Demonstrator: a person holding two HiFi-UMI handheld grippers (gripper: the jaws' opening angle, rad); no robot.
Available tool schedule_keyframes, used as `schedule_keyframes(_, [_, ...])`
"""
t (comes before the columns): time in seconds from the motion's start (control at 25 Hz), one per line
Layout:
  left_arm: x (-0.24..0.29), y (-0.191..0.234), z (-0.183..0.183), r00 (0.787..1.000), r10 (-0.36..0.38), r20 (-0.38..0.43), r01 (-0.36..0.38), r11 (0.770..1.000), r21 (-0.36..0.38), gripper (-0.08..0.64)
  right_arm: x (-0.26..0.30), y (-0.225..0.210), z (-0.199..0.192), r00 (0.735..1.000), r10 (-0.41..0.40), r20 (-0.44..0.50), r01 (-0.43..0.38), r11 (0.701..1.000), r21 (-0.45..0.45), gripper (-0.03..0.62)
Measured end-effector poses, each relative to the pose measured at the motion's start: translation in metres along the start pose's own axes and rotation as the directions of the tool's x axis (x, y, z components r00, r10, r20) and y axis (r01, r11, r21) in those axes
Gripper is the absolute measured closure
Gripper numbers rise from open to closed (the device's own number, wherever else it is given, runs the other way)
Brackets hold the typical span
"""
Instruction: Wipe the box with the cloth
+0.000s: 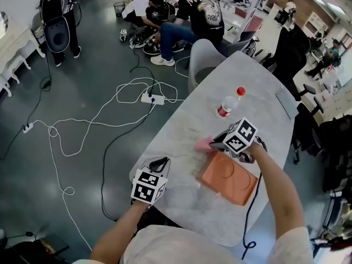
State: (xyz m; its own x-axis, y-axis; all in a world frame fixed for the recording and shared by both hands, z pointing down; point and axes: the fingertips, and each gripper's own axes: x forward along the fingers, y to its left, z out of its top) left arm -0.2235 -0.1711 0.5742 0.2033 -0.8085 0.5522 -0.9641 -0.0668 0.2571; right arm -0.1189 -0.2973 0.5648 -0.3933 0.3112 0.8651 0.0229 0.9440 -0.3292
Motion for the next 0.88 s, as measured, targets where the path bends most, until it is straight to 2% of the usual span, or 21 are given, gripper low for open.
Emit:
schedule_keyframes(0.16, [-0.001, 0.018, 0.004, 1.000, -0.012, 0.001, 0.012, 1.000, -0.006, 0.534, 0.015, 0.011, -0.001, 0.996, 0.041, -0.079, -0.038, 0.999, 0.029, 0.577])
schedule_keyframes(0.4, [-0.005, 0.040, 0.009, 1.000, -0.016, 0.021, 0.017, 1.000, -0.024, 0.534, 0.025, 0.020, -0.013, 0.978, 0.049, -0.203, -0.038, 0.998, 0.056, 0.577])
schedule_keyframes(0.6, [-0.010, 0.047, 0.007, 0.999, -0.032, 0.023, 0.032, 0.999, -0.021, 0.534, 0.027, 0.030, -0.013, 0.978, 0.064, -0.201, -0.040, 0.992, 0.120, 0.577])
schedule_keyframes(0.88, [-0.011, 0.046, 0.004, 0.998, -0.059, 0.020, 0.060, 0.998, -0.012, 0.534, 0.029, 0.045, -0.015, 0.978, 0.087, -0.192, -0.056, 0.985, 0.163, 0.577])
